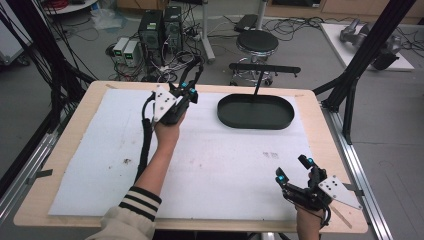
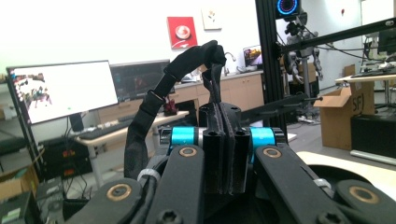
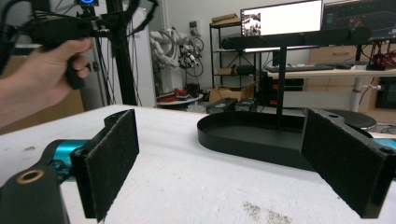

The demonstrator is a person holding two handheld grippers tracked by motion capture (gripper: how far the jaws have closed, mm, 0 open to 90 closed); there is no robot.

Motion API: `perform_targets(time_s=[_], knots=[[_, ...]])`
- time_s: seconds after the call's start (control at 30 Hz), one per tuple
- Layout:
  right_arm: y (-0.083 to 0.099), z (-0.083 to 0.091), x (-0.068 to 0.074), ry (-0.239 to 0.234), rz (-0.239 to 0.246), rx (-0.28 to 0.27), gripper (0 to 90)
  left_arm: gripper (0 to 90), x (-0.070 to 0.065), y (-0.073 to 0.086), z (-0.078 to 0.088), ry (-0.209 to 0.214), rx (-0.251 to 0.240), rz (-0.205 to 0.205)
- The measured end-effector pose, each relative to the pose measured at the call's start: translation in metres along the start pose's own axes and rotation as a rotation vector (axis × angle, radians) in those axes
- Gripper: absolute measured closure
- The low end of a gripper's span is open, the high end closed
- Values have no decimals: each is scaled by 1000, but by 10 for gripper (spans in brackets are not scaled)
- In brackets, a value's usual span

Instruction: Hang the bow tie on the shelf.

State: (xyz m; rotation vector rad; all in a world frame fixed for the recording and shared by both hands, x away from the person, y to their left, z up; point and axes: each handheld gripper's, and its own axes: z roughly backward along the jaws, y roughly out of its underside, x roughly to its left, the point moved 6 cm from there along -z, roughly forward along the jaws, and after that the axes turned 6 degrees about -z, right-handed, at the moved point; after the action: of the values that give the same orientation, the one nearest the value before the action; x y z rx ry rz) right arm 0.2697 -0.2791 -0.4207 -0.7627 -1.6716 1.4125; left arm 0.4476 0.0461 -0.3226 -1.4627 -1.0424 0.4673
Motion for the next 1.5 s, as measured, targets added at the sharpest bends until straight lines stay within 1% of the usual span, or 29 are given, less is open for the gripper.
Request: perform_targets(time_s=[0.13, 0.2, 0.23, 0.27, 0.3, 0.4, 0.53, 0.67, 0.73, 0.87, 0.9, 0.93, 0.97, 1.03, 1.07, 1.17, 1.23, 1.27, 1.3, 1.33, 1.37, 1.4, 1.43, 1.47, 1.5], knots=[[0, -1, 0, -1, -1, -1, 109, 876, -16, -3, -26, 12, 12, -44], [-1, 0, 0, -2, -2, -1, 109, 876, -23, -2, -39, 6, 27, -73], [-1, 0, 0, -2, -3, -4, 109, 876, -26, -1, -45, 5, 32, -72], [-2, 0, -1, -3, -4, -10, 109, 876, -32, 3, -56, 2, 51, -80], [-3, 1, -1, -2, -4, -13, 109, 876, -32, 3, -56, 2, 51, -80], [-4, 2, -3, -2, -15, -22, 109, 876, -41, 12, -70, 11, 91, -115], [-5, 2, -3, -7, -23, -33, 109, 876, -52, 24, -83, 21, 129, -136], [-7, 2, -4, -12, -43, -46, 109, 876, -61, 28, -98, 29, 162, -173], [-8, 2, -5, -14, -46, -50, 109, 876, -66, 30, -104, 35, 174, -186], [-8, 3, -8, -12, -58, -56, 109, 876, -76, 41, -111, 43, 207, -211], [-8, 3, -8, -12, -58, -56, 109, 876, -78, 45, -113, 43, 221, -228], [-9, 3, -10, -14, -63, -61, 109, 876, -79, 51, -114, 27, 242, -258], [-9, 3, -10, -14, -63, -61, 109, 876, -79, 51, -114, 27, 242, -258], [-10, 4, -11, -19, -90, -73, 109, 875, -79, 56, -116, 21, 262, -264], [-10, 4, -11, -18, -91, -77, 109, 875, -79, 58, -117, 20, 267, -263], [-10, 4, -12, -20, -94, -78, 109, 875, -81, 65, -118, 23, 289, -289], [-9, 3, -12, -21, -95, -75, 109, 868, -82, 68, -119, 26, 300, -292], [-9, 3, -12, -22, -95, -73, 109, 852, -82, 70, -119, 24, 306, -289], [-9, 3, -12, -22, -95, -73, 109, 818, -82, 71, -119, 21, 313, -295], [-9, 3, -12, -23, -96, -74, 110, 760, -82, 72, -119, 23, 310, -285], [-9, 3, -12, -22, -96, -74, 109, 675, -81, 72, -119, 21, 313, -279], [-9, 4, -12, -21, -95, -74, 109, 608, -78, 72, -118, 1, 322, -265], [-9, 4, -12, -22, -97, -75, 109, 560, -78, 72, -118, 1, 322, -265], [-9, 4, -12, -21, -98, -74, 109, 504, -77, 72, -117, -10, 322, -265], [-9, 4, -12, -21, -96, -74, 109, 451, -74, 72, -115, -22, 322, -248]])
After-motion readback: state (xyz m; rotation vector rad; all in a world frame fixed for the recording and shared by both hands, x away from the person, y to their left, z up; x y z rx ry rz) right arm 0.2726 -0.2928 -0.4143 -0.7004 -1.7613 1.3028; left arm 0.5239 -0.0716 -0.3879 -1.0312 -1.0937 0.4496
